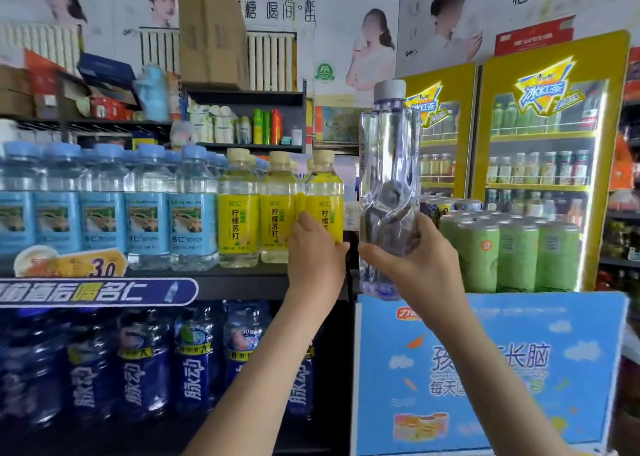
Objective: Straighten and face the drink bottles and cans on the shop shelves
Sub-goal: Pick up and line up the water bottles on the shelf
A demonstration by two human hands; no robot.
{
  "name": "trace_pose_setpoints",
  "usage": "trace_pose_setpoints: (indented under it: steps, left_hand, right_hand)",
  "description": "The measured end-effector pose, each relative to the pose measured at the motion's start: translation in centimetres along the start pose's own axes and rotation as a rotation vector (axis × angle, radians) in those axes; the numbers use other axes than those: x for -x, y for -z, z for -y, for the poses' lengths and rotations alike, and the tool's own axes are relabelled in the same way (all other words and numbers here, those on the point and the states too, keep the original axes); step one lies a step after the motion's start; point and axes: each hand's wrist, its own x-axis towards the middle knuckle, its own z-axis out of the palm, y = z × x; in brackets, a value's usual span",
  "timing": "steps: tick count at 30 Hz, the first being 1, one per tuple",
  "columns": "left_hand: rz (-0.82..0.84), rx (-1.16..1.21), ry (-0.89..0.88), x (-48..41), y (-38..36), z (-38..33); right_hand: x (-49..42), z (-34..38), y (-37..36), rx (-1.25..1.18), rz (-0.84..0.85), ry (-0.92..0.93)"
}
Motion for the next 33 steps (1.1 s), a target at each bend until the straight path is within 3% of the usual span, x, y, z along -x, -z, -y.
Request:
trace_pose_setpoints:
  steps: [2, 4, 6, 9, 11, 14, 17, 20, 24, 29, 33]
  left_hand:
    - [-0.074, 0.068, -0.077, 1.3, 1.6, 0.1]
    - [-0.062, 0.329, -0.082, 2.8, 3.8, 0.1]
    - [0.09, 0.603, -0.061, 4.5, 6.2, 0.3]
    - [0.23, 0.611, -0.03, 5.9, 8.9, 2.0]
    - [0.287, 0.581, 0.042, 6.1, 10.5, 4.2]
    - [0.407, 0.847, 0.179, 5.8, 14.5, 8.9]
    - [0.468, 1.048, 0.163, 6.1, 20.1, 14.4]
    - [0.372, 1.075, 0.175, 7.3, 25.6, 19.4]
    - [0.117, 0.993, 0.241, 8.1, 32.6, 25.3]
    - [-0.083, 0.8, 0.319, 8.1, 40.3, 33.0]
    - [-0.146, 0.747, 0.394, 8.6, 44.4, 38.0]
  right_hand:
    - [0.7, 0.8, -0.3, -0.048, 0.026, -0.002]
    - [1.6, 1.5, -0.7, -0.095, 0.06, -0.01]
    - [2.6, 2.2, -1.5, -0.153, 0.097, -0.014]
    - [4.4, 3.5, -3.8, -0.202, 0.169, 0.005]
    - [5.6, 4.5, -5.9, -0.267, 0.267, -0.005]
    - [7.5, 6.8, -9.9, -0.415, 0.505, -0.051]
    - [9.8, 9.8, -15.1, -0.632, 0.697, -0.084]
    - [12.4, 13.5, -20.9, -0.776, 0.805, -0.119]
    - [15.3, 19.6, -28.5, -0.831, 0.893, -0.156]
    - [18.1, 27.1, -36.7, -0.565, 0.864, -0.012]
    - [19.7, 31.7, -42.3, -0.474, 0.873, 0.083]
